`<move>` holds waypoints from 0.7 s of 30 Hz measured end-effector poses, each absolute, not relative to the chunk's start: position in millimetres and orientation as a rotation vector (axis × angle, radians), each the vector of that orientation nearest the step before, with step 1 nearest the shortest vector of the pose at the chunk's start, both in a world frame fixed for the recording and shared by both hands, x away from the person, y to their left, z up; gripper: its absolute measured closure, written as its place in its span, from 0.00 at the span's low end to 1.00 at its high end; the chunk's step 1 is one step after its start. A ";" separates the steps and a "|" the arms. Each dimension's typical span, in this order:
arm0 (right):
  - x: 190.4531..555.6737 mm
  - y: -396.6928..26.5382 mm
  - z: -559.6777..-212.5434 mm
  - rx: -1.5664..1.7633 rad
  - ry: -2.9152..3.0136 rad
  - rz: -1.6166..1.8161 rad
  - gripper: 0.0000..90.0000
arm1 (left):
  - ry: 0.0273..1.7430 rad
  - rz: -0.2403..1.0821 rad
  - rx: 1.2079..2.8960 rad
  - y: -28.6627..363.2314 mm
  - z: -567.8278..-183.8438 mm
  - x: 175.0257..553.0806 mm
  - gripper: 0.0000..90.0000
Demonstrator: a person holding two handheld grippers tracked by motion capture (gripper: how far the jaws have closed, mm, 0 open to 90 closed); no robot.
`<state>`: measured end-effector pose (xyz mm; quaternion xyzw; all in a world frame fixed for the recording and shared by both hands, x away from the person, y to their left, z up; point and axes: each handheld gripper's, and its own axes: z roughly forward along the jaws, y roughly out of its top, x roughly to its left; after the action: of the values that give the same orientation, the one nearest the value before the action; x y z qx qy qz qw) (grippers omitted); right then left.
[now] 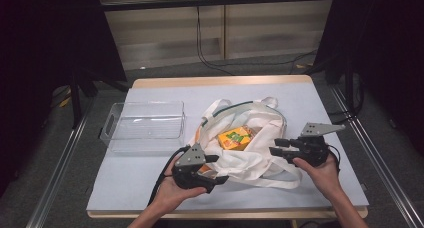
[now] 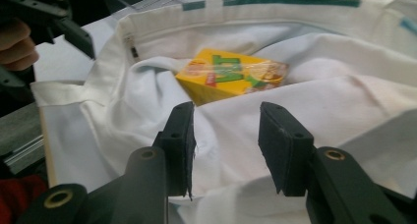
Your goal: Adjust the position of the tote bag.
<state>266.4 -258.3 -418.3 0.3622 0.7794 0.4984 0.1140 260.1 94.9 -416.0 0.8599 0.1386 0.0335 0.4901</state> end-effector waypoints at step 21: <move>339.2 -291.0 -414.1 1.199 2.198 1.285 0.63 | 0.176 0.068 2.372 49.5 -432.2 268.2 0.44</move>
<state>339.2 -291.0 -414.1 0.4203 0.7706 0.4505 0.1631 268.2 49.5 -432.2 0.9253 0.0688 0.0267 0.3720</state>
